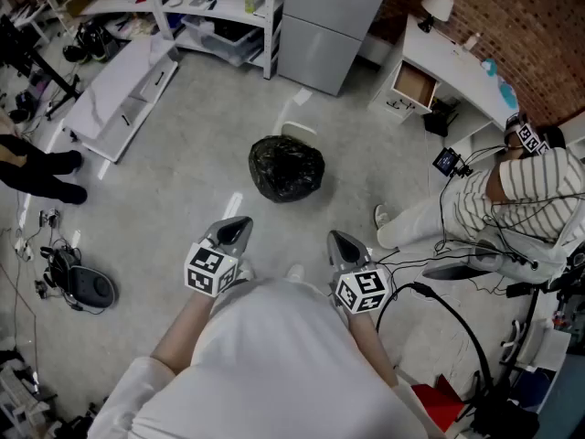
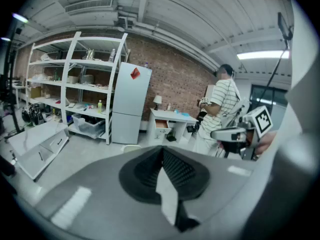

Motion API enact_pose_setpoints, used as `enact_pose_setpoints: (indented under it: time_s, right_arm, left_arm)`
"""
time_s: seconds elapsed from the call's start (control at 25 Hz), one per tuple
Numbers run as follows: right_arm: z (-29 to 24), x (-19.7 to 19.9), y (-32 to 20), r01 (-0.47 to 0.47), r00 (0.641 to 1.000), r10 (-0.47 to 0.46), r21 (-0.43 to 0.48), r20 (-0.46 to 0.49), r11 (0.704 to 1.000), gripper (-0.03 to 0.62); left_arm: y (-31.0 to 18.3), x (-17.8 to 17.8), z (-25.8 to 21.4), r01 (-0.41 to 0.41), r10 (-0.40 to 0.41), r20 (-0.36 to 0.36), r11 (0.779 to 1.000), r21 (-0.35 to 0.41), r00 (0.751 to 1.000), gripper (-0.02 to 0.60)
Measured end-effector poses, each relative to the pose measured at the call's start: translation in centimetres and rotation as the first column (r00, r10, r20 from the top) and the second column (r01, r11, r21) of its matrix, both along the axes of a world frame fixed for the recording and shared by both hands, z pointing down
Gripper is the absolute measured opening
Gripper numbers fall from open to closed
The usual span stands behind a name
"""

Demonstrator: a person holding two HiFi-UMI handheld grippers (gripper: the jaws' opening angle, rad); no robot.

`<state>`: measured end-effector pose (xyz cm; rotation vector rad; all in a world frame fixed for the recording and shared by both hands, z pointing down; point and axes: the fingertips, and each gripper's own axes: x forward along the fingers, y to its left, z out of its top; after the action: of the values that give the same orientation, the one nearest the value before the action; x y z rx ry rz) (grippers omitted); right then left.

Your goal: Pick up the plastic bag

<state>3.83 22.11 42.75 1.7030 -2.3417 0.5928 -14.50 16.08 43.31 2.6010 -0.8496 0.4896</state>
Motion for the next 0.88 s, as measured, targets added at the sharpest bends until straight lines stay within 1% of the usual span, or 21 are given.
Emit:
enact_pose_setpoints:
  time_s: [0.2,0.88]
  right_arm:
    - [-0.1,0.2,-0.6,0.006,1.000,-0.006,0.001,0.001,1.000,0.003]
    - [0.4,1.1,-0.2,0.053,0.999,-0.053,-0.007,0.006,0.999,0.003]
  left_arm:
    - [-0.5,0.4,-0.1,0.003,-0.003,0.003,1.000,-0.002,1.000,0.003]
    - [0.6,1.3,0.1,0.033,-0.033,0.021,0.999,-0.009,0.999,0.003]
